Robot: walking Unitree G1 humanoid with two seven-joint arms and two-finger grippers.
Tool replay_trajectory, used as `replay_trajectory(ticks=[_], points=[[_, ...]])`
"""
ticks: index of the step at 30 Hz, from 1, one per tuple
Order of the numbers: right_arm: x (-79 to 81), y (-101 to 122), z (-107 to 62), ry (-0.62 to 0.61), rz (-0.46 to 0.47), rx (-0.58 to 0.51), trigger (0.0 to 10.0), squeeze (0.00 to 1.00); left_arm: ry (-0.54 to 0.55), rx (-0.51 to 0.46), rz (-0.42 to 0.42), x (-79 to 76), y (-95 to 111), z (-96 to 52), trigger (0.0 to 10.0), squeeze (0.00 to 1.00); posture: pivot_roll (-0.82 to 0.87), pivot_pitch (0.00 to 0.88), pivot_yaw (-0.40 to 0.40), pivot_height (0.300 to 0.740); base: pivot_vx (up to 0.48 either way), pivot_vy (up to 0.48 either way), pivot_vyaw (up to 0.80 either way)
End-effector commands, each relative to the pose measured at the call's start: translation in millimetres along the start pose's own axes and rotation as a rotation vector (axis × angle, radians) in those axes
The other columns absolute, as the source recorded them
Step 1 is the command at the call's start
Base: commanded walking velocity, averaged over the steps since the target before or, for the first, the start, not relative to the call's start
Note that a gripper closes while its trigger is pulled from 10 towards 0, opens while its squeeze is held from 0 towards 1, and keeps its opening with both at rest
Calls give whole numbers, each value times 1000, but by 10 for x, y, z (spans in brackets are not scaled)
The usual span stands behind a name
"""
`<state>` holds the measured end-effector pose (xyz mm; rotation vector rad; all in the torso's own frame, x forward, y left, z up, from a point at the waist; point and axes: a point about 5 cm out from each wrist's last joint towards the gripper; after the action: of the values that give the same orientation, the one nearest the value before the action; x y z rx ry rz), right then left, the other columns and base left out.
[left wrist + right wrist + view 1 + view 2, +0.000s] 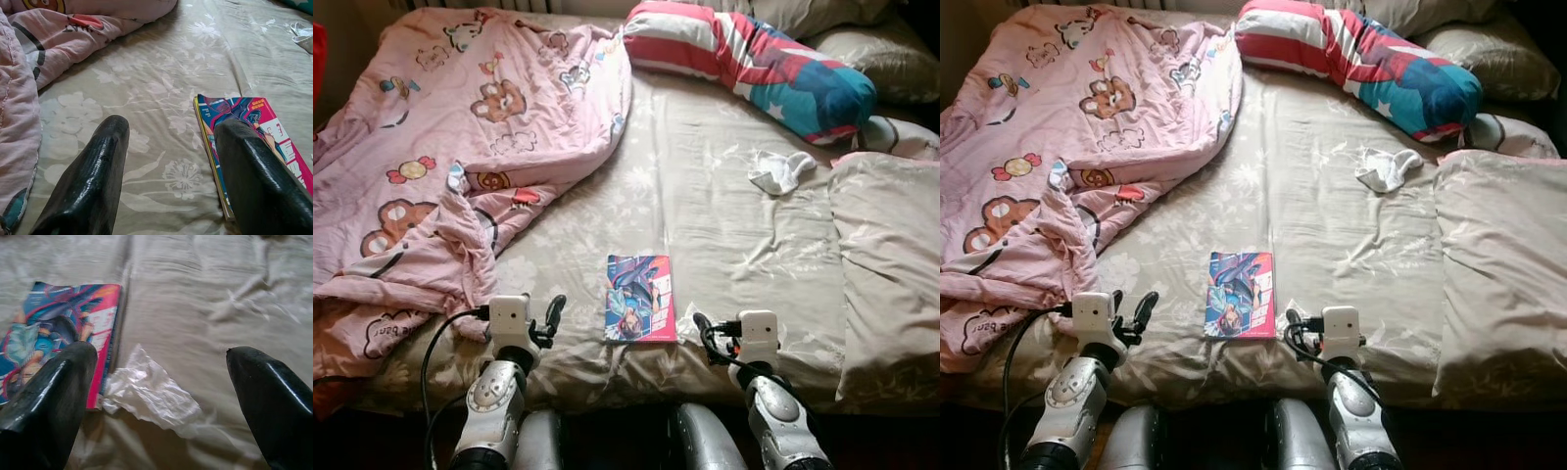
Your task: Clean up the room
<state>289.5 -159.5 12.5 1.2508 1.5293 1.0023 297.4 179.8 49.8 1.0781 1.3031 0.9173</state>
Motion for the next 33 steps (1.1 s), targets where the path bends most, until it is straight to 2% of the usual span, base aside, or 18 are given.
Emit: replay_trajectory(ticks=[1,14,26,27,28,30,33], points=[[-71,-83,-8,-43,59,61,10000,0,-16,11,-9,-43,-13,8,10000,0,-13,259,-39,625,0,0,0],[-82,-45,102,-43,83,142,10000,0,-40,18,16,-86,76,119,10000,0,1,307,-18,625,0,0,0],[-122,-35,141,-79,149,182,10000,0,-51,2,23,-83,102,50,10000,0,29,381,-4,625,0,0,0],[-129,-31,146,-81,156,185,10000,35,-51,2,23,-81,103,37,10000,0,33,396,-2,625,0,0,0],[-138,-28,149,-85,164,187,10000,565,-52,-1,22,-79,107,15,10000,0,39,412,0,625,0,0,0],[-160,-16,158,-93,178,185,10000,1000,-52,-3,21,-78,113,-29,10000,0,48,431,5,625,0,0,0],[-186,15,173,-105,186,174,10000,1000,-54,-9,23,-76,130,-106,10000,0,59,459,9,625,0,0,0]])
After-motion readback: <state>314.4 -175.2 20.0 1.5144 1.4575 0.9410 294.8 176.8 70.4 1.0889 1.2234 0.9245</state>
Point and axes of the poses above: a point about 5 cm out from each wrist's last joint towards the gripper, its own z axis pointing out of the wrist towards the gripper, its own y axis along the axis of the wrist's last joint, x = y × z, and after that the axes turned 12 degrees about -z, right-handed
